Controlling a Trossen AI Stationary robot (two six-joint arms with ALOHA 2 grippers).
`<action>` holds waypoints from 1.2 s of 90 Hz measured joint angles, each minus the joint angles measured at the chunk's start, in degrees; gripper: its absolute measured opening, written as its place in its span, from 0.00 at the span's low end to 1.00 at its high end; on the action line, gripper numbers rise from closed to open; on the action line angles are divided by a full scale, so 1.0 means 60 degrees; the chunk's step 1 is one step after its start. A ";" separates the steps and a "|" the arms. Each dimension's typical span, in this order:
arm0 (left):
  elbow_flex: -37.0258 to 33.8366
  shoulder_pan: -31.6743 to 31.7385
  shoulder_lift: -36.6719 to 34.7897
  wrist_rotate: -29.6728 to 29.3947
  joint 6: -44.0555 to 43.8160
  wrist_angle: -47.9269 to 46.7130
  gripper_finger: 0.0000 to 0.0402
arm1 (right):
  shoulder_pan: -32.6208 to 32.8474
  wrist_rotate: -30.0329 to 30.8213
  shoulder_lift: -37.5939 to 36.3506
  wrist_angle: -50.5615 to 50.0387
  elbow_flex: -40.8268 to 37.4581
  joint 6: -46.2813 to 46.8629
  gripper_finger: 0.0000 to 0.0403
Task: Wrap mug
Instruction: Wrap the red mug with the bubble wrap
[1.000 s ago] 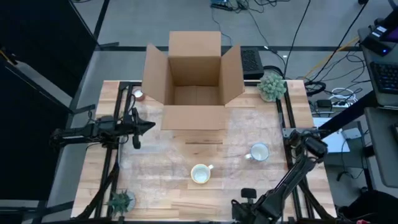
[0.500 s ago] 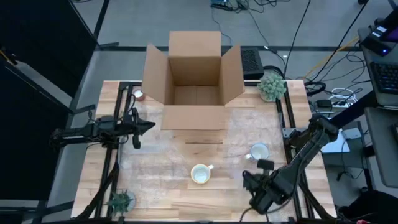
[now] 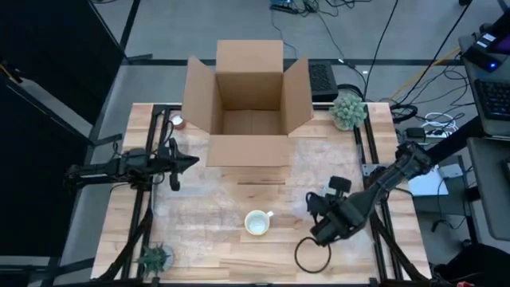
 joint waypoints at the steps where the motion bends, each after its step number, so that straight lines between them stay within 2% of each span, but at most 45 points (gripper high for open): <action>1: 0.0000 0.0000 0.0000 0.0012 -0.0002 0.0002 0.00 | -0.0041 0.0047 0.0000 0.0000 0.0000 -0.0049 0.00; 26: 0.0000 0.0000 0.0000 0.0368 -0.0274 0.0022 0.00 | -0.1035 0.0575 -0.0402 -0.0002 -0.0160 -0.1051 0.00; 59: 0.0000 0.0000 -0.0001 0.0434 -0.0682 0.0620 0.00 | -0.1924 0.0535 -0.3190 0.0076 -0.2448 -0.0181 0.00; 70: 0.0000 0.0000 -0.0002 0.0436 -0.0952 0.0725 0.00 | -0.2180 0.0980 -0.4092 0.0689 -0.3394 -0.0268 0.00; 83: 0.0000 0.0000 -0.0002 0.0437 -0.1580 0.0732 0.00 | -0.2486 0.0998 -0.4885 0.2011 -0.4745 -0.0662 0.00; 108: 0.0000 0.0000 -0.0002 0.0437 -0.1508 0.0721 0.00 | -0.2725 0.0985 -0.5311 0.3811 -0.6692 -0.1119 0.00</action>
